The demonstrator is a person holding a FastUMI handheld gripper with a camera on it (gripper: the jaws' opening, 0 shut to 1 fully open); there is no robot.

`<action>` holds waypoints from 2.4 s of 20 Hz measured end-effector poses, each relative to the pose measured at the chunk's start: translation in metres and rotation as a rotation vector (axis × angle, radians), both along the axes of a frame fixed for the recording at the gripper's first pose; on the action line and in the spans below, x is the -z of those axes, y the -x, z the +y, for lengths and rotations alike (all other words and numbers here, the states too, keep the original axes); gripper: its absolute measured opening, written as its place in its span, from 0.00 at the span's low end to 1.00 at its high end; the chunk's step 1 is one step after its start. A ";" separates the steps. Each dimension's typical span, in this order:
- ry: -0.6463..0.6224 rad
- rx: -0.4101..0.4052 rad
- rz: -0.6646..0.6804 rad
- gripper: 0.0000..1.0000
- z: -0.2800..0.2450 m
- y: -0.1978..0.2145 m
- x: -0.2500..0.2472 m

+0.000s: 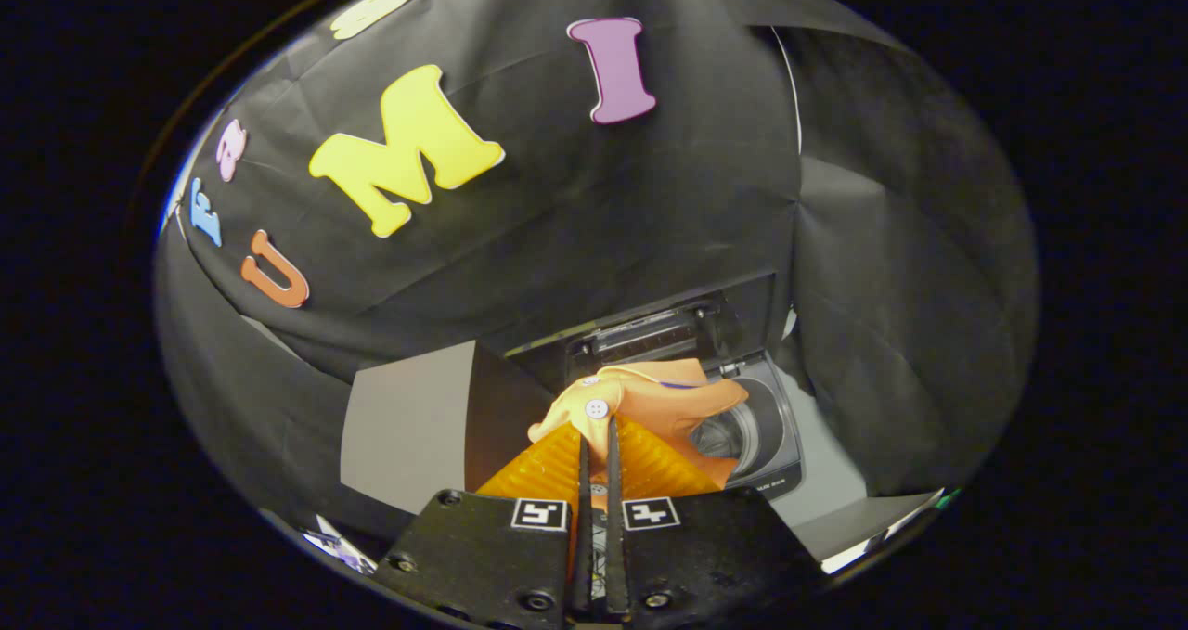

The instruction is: Put the clothes into the washing machine and then close the washing machine lid.

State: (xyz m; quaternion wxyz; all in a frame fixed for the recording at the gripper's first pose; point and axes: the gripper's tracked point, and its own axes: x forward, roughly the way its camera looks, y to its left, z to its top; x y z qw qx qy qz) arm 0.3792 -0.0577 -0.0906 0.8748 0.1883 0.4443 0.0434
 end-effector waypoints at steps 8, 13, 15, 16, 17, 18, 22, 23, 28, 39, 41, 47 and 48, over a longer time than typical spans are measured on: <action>0.029 -0.047 0.104 0.09 -0.003 -0.026 0.066; 0.039 -0.071 0.185 0.09 -0.001 -0.030 0.112; 0.047 -0.064 0.217 0.09 -0.003 -0.031 0.128; 0.047 -0.063 0.233 0.09 -0.003 -0.031 0.135; 0.048 -0.057 0.248 0.09 -0.007 -0.031 0.145; 0.050 -0.054 0.260 0.09 -0.007 -0.030 0.152; 0.087 -0.053 0.304 0.09 -0.015 -0.030 0.177; 0.095 -0.052 0.314 0.10 -0.016 -0.029 0.183; 0.052 -0.048 0.338 0.11 -0.012 -0.033 0.201; 0.111 -0.105 0.388 0.68 -0.009 -0.002 0.229; 0.137 -0.115 0.350 0.69 -0.008 0.002 0.224; 0.195 -0.132 0.220 0.69 -0.003 0.007 0.187; 0.193 -0.126 0.208 0.69 -0.001 0.008 0.179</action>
